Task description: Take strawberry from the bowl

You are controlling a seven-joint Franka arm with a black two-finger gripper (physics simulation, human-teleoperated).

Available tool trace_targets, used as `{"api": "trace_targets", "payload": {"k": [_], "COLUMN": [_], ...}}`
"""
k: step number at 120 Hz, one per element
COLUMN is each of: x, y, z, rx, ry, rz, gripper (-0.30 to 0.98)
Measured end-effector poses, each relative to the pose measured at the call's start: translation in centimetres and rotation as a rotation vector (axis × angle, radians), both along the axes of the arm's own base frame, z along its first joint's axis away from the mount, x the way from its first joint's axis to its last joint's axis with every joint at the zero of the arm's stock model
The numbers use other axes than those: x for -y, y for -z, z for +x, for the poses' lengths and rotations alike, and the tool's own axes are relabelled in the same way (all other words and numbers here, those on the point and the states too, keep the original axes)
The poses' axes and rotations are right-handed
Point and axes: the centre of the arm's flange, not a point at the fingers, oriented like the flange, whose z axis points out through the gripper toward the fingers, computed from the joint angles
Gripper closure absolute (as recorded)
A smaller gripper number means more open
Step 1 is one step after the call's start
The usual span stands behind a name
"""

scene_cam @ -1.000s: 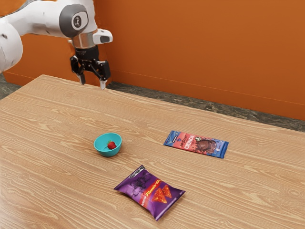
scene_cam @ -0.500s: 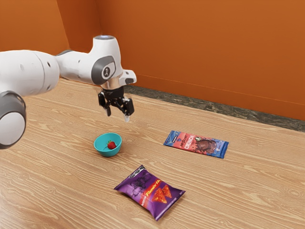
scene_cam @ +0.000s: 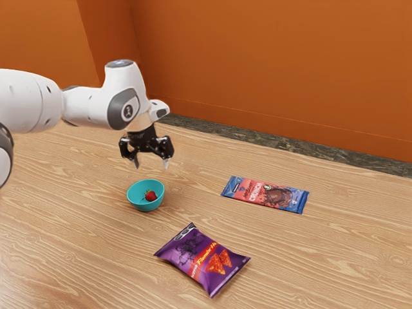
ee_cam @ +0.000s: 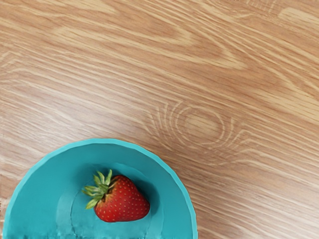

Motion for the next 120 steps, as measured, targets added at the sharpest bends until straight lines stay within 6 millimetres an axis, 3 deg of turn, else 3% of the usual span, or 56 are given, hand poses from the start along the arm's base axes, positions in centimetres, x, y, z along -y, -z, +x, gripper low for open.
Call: {"api": "trace_targets", "payload": {"k": [40, 78, 120], "x": [-1.4, -1.0, -1.2], "y": [3.8, 4.5, 6.0], "z": [-2.0, -2.4, -2.5], "rx": [-0.037, -0.019, -0.022], "ry": [-0.336, -0.496, -0.606], "rz": [-0.013, -0.021, -0.02], "gripper": [0.06, 0.23, 0.31]}}
